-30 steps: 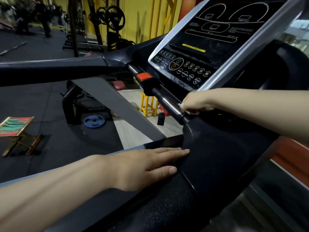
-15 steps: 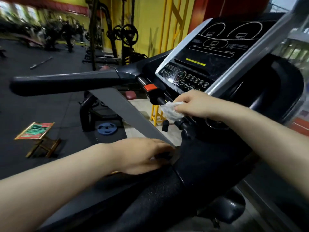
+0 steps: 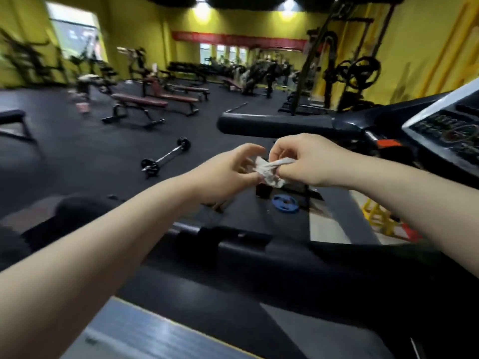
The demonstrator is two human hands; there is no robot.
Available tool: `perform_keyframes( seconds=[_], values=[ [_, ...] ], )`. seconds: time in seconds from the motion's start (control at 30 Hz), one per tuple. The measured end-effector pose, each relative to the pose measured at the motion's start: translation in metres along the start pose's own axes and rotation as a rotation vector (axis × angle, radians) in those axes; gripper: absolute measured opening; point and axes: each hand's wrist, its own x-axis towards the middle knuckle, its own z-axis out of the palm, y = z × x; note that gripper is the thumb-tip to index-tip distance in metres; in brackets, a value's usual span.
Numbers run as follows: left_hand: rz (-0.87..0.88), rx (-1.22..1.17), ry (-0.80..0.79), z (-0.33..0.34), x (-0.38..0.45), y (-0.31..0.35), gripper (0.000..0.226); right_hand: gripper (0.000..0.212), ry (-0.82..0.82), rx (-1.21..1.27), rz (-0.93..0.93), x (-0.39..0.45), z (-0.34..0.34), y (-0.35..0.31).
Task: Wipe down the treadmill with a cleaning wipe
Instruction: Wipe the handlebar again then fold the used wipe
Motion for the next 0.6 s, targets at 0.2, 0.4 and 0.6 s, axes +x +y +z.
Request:
perform_keyframes(
  seconds=[0.2, 0.4, 0.6],
  values=[
    [-0.137, 0.096, 0.455, -0.071, -0.083, -0.065, 0.022, 0.013, -0.020, 0.286, -0.158, 0.068, 0.076, -0.112],
    [-0.226, -0.029, 0.822, -0.162, -0.170, -0.131, 0.032, 0.012, -0.018, 0.486, -0.305, 0.125, 0.147, -0.257],
    [-0.337, -0.367, 0.866, -0.231, -0.267, -0.226, 0.034, 0.021, 0.055, 0.454, -0.470, 0.139, 0.249, -0.372]
  ],
)
